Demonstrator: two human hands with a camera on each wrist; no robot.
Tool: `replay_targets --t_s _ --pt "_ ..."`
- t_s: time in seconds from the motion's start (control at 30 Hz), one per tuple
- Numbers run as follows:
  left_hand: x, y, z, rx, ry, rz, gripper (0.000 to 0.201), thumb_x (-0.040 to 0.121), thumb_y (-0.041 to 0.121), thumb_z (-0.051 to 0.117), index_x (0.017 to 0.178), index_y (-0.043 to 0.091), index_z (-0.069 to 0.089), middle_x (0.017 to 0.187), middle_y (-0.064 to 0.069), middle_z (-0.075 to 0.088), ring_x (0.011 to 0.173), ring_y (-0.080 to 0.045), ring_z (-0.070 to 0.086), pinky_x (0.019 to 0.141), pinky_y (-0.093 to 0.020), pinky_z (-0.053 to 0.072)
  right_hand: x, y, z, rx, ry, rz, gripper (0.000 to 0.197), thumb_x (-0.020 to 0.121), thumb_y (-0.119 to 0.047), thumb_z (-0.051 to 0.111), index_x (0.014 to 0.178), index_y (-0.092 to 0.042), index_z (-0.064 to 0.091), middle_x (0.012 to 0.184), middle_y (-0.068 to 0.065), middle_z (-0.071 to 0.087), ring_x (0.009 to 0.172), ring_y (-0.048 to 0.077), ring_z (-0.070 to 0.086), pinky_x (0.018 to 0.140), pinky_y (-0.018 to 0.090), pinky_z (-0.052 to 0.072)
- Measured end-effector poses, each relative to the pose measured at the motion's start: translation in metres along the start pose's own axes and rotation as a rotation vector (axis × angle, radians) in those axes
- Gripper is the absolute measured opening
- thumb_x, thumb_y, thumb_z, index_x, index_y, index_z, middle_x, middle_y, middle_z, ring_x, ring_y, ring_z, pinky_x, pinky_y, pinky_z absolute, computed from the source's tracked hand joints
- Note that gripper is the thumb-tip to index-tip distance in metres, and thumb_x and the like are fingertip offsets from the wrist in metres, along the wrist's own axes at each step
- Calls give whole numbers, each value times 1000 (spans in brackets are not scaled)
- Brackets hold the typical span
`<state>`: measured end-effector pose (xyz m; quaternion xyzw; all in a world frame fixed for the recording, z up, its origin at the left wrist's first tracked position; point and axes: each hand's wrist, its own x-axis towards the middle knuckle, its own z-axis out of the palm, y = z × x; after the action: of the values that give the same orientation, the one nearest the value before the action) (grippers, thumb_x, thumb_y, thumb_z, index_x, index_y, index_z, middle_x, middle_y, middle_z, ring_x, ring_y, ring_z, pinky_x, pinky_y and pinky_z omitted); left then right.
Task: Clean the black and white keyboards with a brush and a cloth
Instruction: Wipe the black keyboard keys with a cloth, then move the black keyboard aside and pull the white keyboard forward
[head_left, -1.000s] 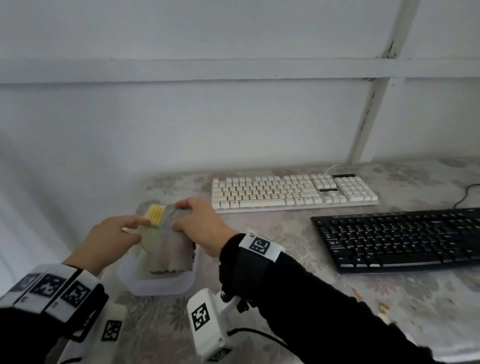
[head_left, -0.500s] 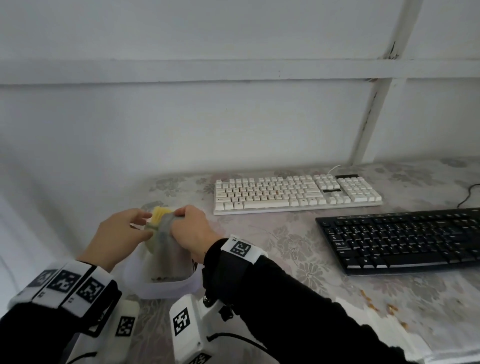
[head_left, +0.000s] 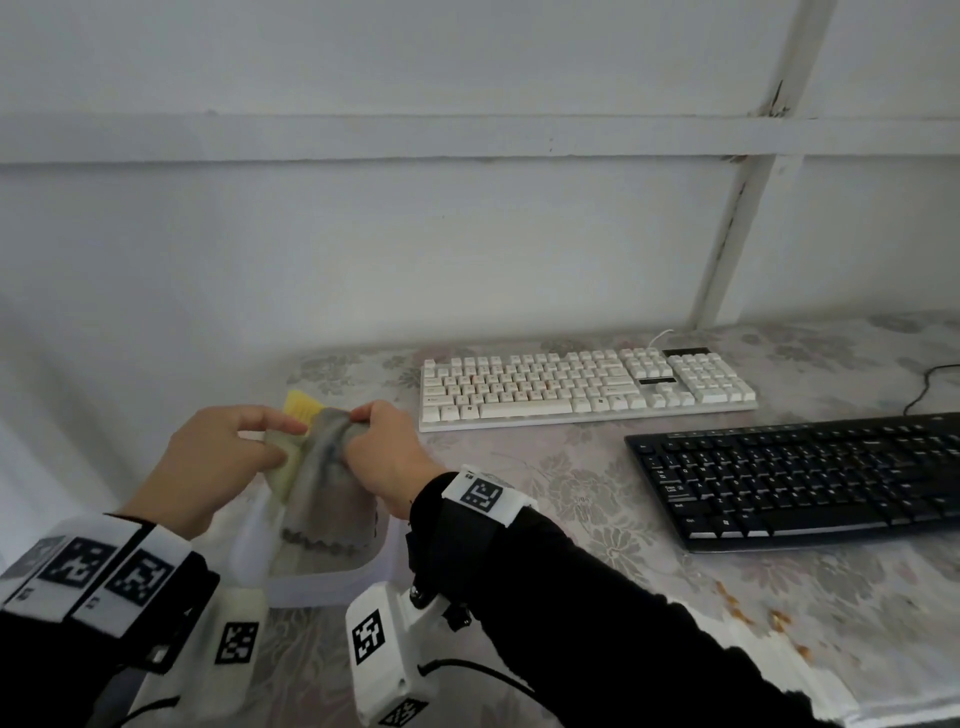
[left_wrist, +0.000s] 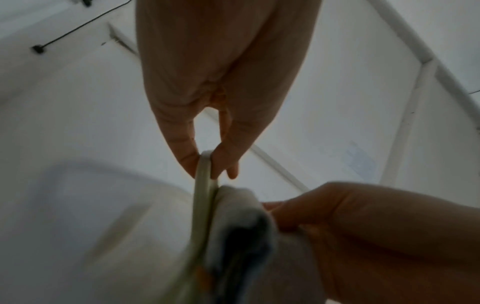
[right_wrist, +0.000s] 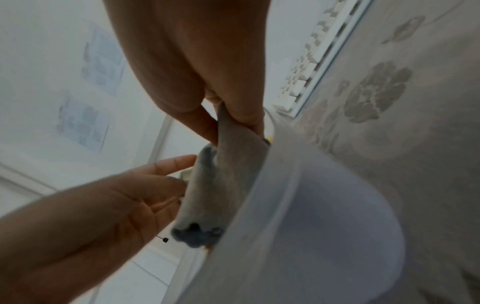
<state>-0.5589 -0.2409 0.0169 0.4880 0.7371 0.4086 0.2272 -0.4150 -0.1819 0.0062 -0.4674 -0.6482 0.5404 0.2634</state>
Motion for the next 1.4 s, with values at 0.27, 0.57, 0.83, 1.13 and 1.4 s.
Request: replay_targets --t_s 0.27,0.57,0.83,1.13,1.4 --pt "5 32 -41 114 115 82 45 50 20 54 66 61 66 80 -2 71 81 -32 66 85 -33 51 -15 -10 -3 -425 -120 -55 41 94 -1 40 134 3 32 138 23 30 124 38 38 103 37 34" --pt "4 25 -39 3 107 68 42 53 17 64 72 54 70 92 -1 72 89 -25 67 94 -45 50 -19 -7 5 -916 36 -304 28 92 -1 45 119 6 50 130 23 39 117 40 38 98 43 34" --pt "8 7 -21 -45 -71 54 30 80 -12 63 93 13 72 99 -18 68 78 -22 61 55 -7 50 -20 8 -24 -1107 -165 -205 51 85 -42 63 127 -14 54 147 3 22 135 38 13 102 69 16" --pt "1 -3 -3 99 -100 -30 35 77 -1 73 104 21 69 93 -7 70 79 -20 65 65 -27 49 -31 10 -31 -733 -254 -87 88 86 -50 61 146 -2 18 152 9 8 130 36 37 101 43 37" --pt "-6 1 5 385 -126 -87 64 61 43 77 121 26 61 114 -5 63 99 -25 58 87 -40 46 -46 23 -35 -720 -360 -104 115 81 -55 64 149 -3 -12 156 9 -21 144 29 16 113 37 23"
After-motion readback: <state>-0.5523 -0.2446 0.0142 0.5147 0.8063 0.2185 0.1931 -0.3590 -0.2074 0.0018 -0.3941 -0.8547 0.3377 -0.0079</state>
